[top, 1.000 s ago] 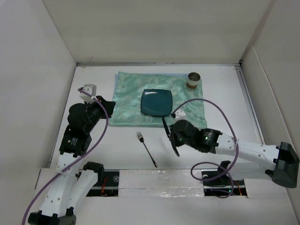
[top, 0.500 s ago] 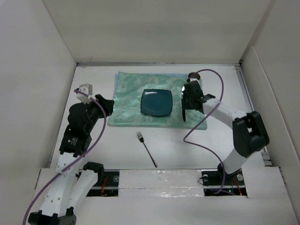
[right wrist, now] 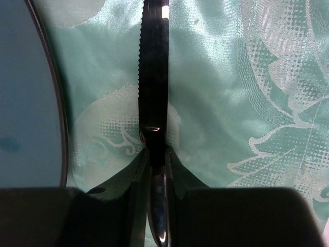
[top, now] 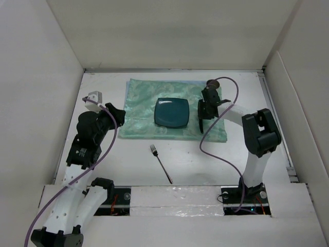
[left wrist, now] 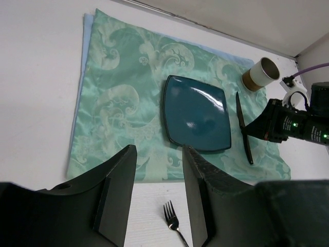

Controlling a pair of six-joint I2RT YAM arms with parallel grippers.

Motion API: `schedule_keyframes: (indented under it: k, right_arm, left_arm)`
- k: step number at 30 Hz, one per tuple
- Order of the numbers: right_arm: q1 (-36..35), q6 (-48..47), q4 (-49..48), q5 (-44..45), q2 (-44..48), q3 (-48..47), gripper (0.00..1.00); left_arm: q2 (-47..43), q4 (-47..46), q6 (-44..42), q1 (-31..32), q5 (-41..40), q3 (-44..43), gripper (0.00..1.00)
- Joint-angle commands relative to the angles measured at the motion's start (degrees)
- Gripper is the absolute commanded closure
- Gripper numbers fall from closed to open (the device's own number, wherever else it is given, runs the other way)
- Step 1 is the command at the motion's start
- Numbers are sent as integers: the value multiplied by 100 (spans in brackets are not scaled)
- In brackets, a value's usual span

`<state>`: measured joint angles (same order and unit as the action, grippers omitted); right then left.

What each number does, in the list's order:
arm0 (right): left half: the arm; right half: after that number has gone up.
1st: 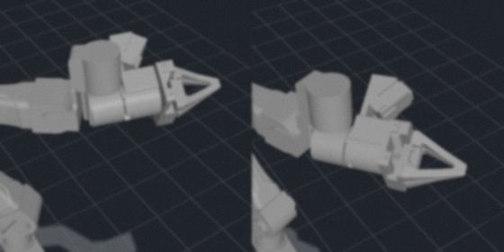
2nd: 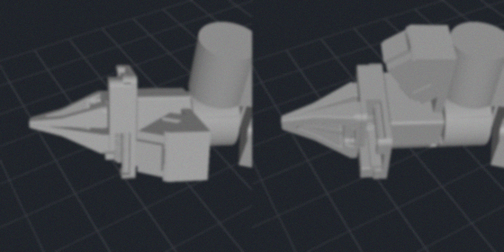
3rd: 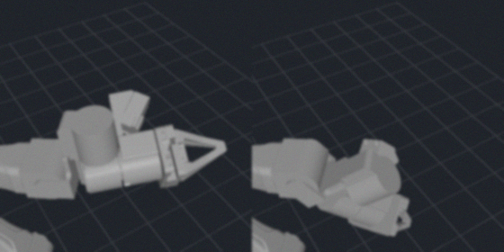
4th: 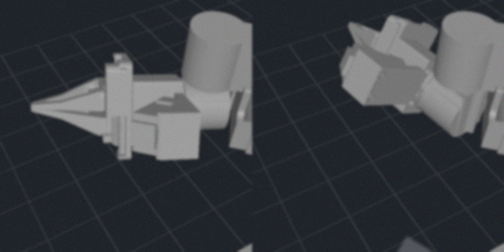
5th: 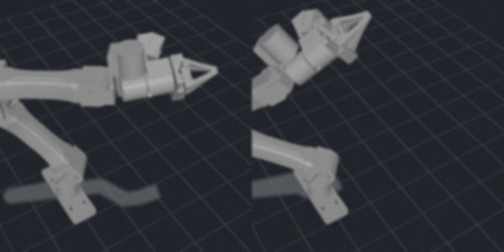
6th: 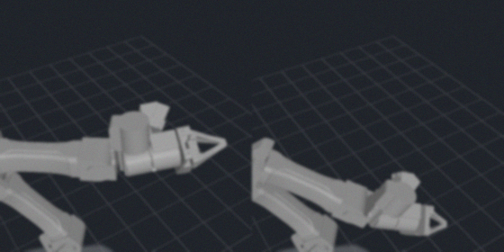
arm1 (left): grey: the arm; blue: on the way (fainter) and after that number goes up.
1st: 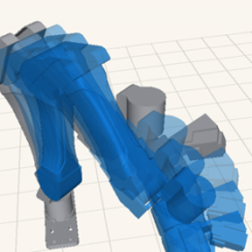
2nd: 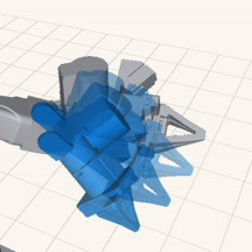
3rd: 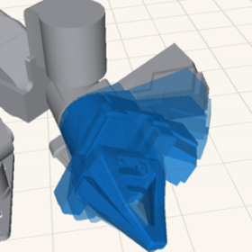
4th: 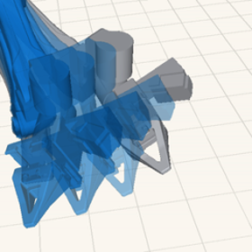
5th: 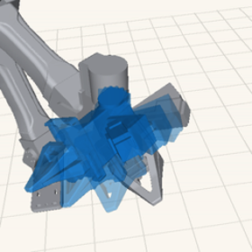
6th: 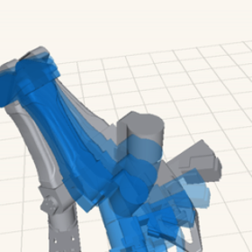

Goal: Set the dinner table for one person

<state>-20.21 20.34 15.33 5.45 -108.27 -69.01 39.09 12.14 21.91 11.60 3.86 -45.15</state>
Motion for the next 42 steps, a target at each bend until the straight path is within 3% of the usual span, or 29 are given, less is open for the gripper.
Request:
schedule_keyframes:
  k: [1, 4, 10, 12, 13, 15, 19, 23, 25, 26, 30, 32, 33, 35, 36, 37, 38, 40, 42]
  right_arm:
    - [96, 49, -364, -97, 95, -113, 77]
    - [96, 67, -461, -80, 384, 37, 60]
    - [79, -109, -654, -405, 1587, 370, 56]
    - [8, -231, -803, -387, 2351, 590, 61]
    - [-88, -276, -865, -344, 2920, 895, 79]
    - [-324, -390, -1206, -81, 3590, 1353, 98]
    - [-633, -347, -1796, 464, 5129, 2731, 100]
    - [-573, -276, -1929, 834, 6438, 3445, 100]
    - [-519, -180, -2042, 808, 6677, 3622, 100]
    - [-467, -136, -2121, 730, 6826, 3806, 100]
    - [-318, -65, -2044, 536, 6679, 3747, 100]
    - [-264, -39, -1841, 457, 6635, 3685, 100]
    - [-264, -39, -1823, 457, 6652, 3719, 100]
    - [-125, 31, -1946, 422, 6775, 3824, 100]
    - [-124, 32, -1946, 387, 6819, 3877, 100]
    - [-28, 75, -1972, 334, 6906, 3887, 100]
    - [95, 76, -1947, 273, 6950, 3869, 100]
    - [210, 84, -1841, 193, 7003, 3869, 100]
    - [368, 102, -1823, 9, 7109, 3895, 100]
  left_arm:
    - [55, -98, 59, -17, -52, -275, 62]
    - [134, -116, 15, -17, -69, -267, 63]
    - [467, -63, -55, 166, -324, -520, 84]
    - [738, 16, -12, 238, -492, -705, 96]
    - [827, -1, 6, 238, -430, -828, 100]
    - [1134, -97, 137, 238, -82, -925, 100]
    - [1740, -325, 375, 238, -34, -1277, 100]
    - [2619, -291, 375, 290, -324, -1732, 100]
    - [3127, -90, 253, 762, -1251, -2102, 100]
    - [3522, 120, 130, 1392, -2605, -2965, 100]
    - [3686, 273, 558, 1398, -2479, -3606, 100]
    - [3150, -96, 866, 1398, -1951, -3249, 100]
    - [2957, -368, 1085, 1711, -1959, -2663, 100]
    - [2727, -397, 1236, 2458, -3053, -1941, 99]
    - [2831, -57, 1428, 3375, -3571, -1824, 99]
    - [3128, 172, 1908, 3863, -4725, -1779, 99]
    - [3296, 496, 2314, 4285, -5163, -1831, 99]
    - [3595, 1473, 3697, 5137, -5648, -1866, 91]
    - [3632, 1878, 4520, 5457, -5677, -1578, 82]
